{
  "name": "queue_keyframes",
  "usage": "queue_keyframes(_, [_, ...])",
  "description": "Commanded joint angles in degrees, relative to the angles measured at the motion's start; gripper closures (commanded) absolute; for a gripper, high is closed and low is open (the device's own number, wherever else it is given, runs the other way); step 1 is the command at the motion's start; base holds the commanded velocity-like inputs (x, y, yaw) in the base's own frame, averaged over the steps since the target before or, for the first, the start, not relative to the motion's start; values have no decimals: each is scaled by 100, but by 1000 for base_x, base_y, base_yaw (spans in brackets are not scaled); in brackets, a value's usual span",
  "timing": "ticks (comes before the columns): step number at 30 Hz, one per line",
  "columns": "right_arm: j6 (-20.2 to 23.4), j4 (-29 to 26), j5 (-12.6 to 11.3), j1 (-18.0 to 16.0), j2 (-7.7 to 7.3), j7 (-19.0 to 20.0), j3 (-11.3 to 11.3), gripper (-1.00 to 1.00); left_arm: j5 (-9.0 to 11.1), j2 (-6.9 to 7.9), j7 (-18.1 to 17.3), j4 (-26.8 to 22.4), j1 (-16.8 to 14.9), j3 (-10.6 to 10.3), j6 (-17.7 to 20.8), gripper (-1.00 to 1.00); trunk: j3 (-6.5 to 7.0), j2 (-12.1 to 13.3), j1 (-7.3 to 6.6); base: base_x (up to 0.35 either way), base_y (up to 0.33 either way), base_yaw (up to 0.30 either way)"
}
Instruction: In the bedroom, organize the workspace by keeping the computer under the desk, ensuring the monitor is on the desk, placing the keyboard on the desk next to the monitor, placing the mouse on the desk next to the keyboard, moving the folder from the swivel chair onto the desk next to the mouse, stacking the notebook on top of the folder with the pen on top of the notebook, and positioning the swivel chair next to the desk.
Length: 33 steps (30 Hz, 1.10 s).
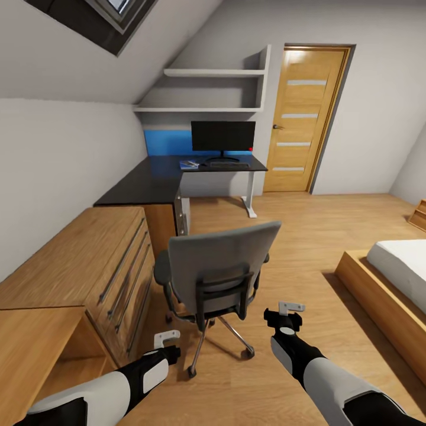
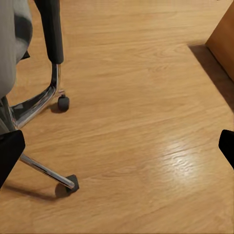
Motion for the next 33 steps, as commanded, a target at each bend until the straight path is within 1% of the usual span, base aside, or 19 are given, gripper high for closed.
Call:
queue_keyframes(1, [-41,8,-60,-5,-1,-24,45,-100,36,2,35,-11,-6,-48,3,-100,-24,-44,22,0,0,0])
queue_keyframes(11, [-88,18,-60,-5,-13,-26,44,-100,41,5,-6,-11,-6,-42,39,-100,-203,-446,242,0,0,0])
queue_keyframes(33, [-94,36,-63,-5,16,-26,62,-100,45,17,-43,7,-6,-33,61,-100,-598,-1328,725,0,0,0])
